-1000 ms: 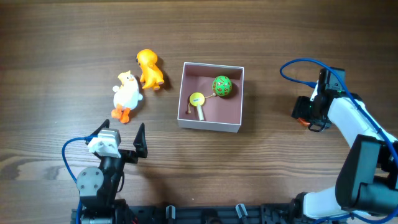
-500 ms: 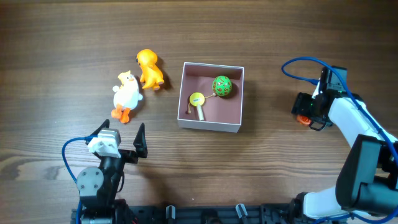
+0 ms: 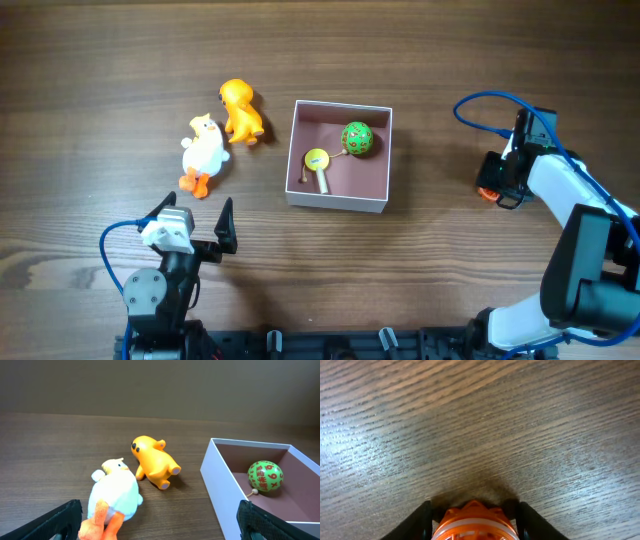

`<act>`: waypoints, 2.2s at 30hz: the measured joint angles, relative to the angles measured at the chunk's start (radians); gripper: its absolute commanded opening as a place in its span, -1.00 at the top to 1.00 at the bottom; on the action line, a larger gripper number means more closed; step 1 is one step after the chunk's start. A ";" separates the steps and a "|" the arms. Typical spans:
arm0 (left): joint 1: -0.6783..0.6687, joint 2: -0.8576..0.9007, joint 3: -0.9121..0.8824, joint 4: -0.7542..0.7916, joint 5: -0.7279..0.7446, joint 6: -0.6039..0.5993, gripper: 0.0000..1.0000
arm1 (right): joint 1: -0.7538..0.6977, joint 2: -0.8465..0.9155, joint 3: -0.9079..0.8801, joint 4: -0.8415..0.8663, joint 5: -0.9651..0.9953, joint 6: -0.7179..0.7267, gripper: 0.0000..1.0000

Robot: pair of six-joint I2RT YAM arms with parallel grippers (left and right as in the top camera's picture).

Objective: Pack container

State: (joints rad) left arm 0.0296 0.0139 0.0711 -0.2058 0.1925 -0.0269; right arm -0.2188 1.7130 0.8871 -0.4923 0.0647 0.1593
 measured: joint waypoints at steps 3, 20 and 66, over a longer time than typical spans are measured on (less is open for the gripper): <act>0.000 0.000 0.000 0.000 0.000 0.000 -1.00 | 0.000 0.001 0.013 -0.037 -0.001 -0.004 0.08; 0.000 0.000 0.000 0.000 0.000 0.000 -1.00 | 0.415 -0.140 0.388 -0.229 -0.050 -0.004 0.12; 0.000 0.000 0.000 0.000 0.000 0.000 -0.99 | 0.692 -0.148 0.679 -0.507 0.060 0.109 -0.79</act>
State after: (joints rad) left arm 0.0296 0.0139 0.0711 -0.2058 0.1925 -0.0269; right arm 0.4732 1.5650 1.5658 -0.9993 0.1246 0.2680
